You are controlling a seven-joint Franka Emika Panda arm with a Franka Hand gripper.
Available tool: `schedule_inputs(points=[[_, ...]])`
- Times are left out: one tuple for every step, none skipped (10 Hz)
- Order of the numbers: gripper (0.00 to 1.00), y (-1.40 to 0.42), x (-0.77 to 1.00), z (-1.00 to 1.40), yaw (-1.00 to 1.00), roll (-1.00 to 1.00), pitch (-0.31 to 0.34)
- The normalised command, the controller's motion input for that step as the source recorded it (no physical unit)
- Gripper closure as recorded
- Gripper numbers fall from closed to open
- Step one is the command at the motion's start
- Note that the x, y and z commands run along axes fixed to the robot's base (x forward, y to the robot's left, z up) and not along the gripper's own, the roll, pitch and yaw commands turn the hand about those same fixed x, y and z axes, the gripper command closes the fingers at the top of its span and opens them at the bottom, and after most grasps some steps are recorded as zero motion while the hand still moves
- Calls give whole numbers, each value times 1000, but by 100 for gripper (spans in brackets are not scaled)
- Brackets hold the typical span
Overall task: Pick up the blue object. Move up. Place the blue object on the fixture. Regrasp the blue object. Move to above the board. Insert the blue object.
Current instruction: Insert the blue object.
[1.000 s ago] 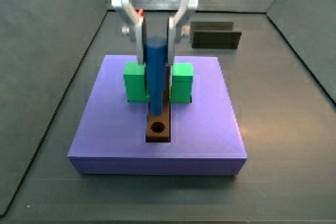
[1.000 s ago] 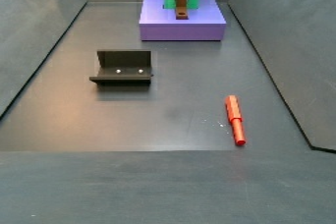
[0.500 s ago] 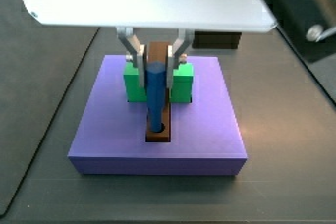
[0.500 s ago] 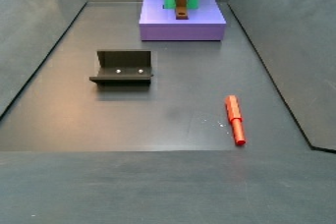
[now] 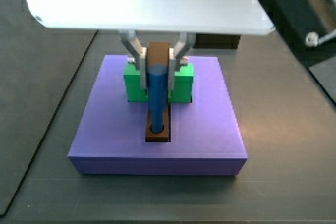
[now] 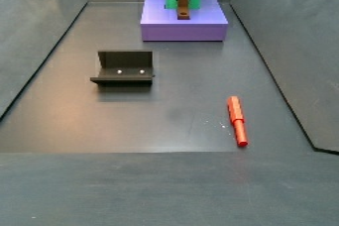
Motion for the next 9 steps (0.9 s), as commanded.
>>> schedule_inputs(points=[[100, 0, 71, -206, 0, 41, 0], [100, 0, 0, -200, 0, 70, -10], [100, -6, 0, -220, 0, 156, -30], [100, -14, 0, -226, 0, 216, -40], [100, 0, 0, -217, 0, 249, -43], [100, -57, 0, -191, 0, 237, -41], [100, -100, 0, -211, 0, 210, -57], [100, -129, 0, -266, 0, 187, -53], [100, -191, 0, -231, 0, 197, -59]])
